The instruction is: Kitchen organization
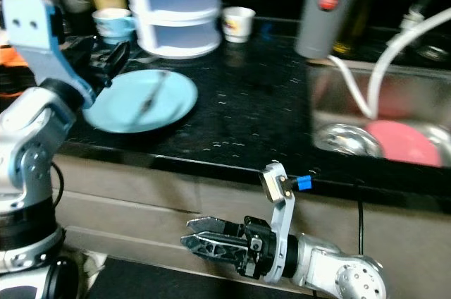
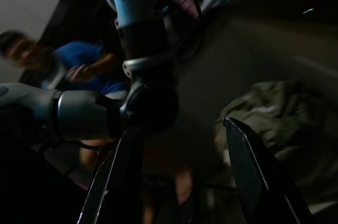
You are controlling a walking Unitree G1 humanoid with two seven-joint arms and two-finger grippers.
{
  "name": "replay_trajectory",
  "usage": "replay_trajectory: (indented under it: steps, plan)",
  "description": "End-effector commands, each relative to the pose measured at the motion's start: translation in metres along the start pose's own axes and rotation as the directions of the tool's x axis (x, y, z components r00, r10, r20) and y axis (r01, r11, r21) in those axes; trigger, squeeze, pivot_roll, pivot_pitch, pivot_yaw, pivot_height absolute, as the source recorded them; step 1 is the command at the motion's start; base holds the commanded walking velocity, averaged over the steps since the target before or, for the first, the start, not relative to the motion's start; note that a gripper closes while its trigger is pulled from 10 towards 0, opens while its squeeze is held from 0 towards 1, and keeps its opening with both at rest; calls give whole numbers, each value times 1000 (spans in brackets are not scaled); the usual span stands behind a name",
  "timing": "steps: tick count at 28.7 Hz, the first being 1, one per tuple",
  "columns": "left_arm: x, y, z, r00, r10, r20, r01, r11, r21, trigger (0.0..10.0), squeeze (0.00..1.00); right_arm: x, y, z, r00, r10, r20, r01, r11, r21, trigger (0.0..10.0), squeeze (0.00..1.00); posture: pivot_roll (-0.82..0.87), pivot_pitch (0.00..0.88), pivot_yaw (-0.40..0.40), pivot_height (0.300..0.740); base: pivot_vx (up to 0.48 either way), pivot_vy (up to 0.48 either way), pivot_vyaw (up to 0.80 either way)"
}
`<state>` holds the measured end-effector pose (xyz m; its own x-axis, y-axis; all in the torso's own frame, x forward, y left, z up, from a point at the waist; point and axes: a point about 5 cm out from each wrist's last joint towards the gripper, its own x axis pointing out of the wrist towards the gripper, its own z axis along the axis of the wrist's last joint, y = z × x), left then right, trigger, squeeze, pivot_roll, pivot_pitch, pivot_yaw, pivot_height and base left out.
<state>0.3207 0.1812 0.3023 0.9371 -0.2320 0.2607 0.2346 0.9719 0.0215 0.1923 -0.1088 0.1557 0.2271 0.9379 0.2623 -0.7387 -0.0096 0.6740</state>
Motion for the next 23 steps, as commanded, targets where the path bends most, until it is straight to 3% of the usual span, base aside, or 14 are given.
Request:
replay_trajectory:
  steps: [1,7,10,11,13,18,23]
  plan:
    - [4,5,-2,1000,13,9,-13,1000,-22,10000,0,1,3,-1,1000,-4,-11,4,1000,1,10000,0,51,43,-14,740,0,0,-556]
    - [16,23,-7,991,130,-20,-130,991,13,10000,0,-2,5,0,1000,-11,3,11,1000,-1,10000,0,38,58,-17,740,0,0,0]
    - [15,34,-14,969,237,-71,-233,970,65,10000,0,-3,7,1,1000,-16,8,16,1000,-1,10000,0,37,65,-20,740,0,0,0]
    - [14,39,-19,954,279,-106,-267,957,115,10000,0,-3,7,1,1000,-18,9,18,1000,0,10000,0,35,66,-22,740,0,0,0]
    - [13,43,-24,945,302,-126,-287,950,122,10000,0,-3,7,1,1000,-19,10,19,1000,1,10000,0,36,70,-23,740,0,0,0]
    - [13,62,-46,896,358,-263,-343,934,100,10000,0,-3,8,2,1000,-25,7,25,1000,3,10000,0,31,79,-31,740,0,0,0]
    - [15,65,-52,881,346,-324,-350,936,47,10000,0,-5,9,2,1000,-30,5,30,1000,1,10000,0,25,91,-37,740,0,0,0]
